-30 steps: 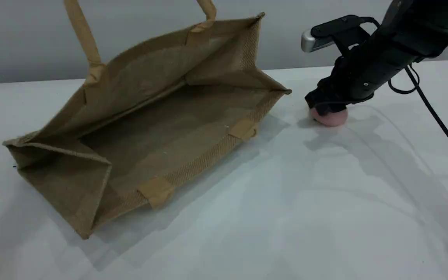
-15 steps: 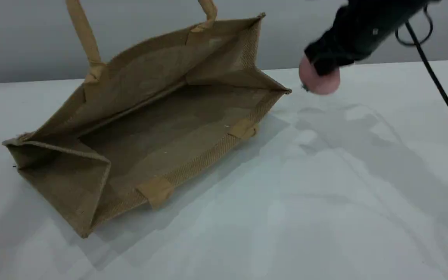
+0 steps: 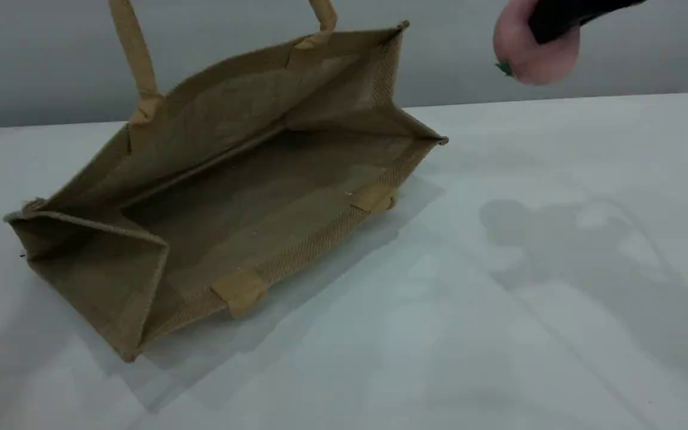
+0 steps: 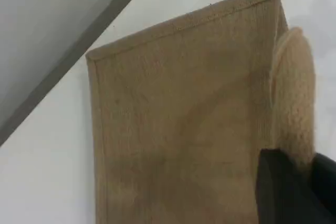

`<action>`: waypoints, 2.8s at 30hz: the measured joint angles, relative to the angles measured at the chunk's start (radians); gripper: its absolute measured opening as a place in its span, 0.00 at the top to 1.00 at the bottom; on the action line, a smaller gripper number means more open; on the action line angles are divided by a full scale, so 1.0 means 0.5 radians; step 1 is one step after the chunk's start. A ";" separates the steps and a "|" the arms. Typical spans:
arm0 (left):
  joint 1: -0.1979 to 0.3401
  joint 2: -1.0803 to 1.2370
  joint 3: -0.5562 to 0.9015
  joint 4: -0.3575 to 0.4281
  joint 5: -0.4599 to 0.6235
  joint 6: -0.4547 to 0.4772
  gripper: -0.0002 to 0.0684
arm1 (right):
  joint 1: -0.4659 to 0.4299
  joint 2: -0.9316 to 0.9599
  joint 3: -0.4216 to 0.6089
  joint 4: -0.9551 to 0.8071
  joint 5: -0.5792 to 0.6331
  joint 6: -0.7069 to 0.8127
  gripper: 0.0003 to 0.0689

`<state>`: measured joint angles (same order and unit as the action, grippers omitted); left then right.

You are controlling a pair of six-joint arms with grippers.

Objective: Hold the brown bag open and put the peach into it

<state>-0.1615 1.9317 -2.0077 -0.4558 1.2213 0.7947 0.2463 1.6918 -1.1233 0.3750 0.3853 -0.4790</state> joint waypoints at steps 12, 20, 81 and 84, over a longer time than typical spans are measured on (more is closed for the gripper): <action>0.000 0.000 0.000 -0.323 -0.002 0.186 0.86 | 0.417 -0.241 0.383 0.060 -0.251 -0.002 0.97; 0.000 0.000 0.000 -0.463 -0.002 0.228 0.86 | 0.626 -0.226 0.398 0.062 -0.443 -0.002 0.97; 0.000 -0.002 0.000 -0.522 0.001 0.217 0.86 | 0.245 -0.080 -0.024 0.169 -0.413 -0.144 0.14; 0.000 -0.002 0.000 -0.524 0.001 0.217 0.86 | 0.060 -0.205 -0.024 0.166 -0.407 -0.144 0.14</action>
<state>-0.1615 1.9308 -2.0077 -0.7180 1.2219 0.9032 0.2762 1.5891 -1.1352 0.4581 0.1821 -0.5509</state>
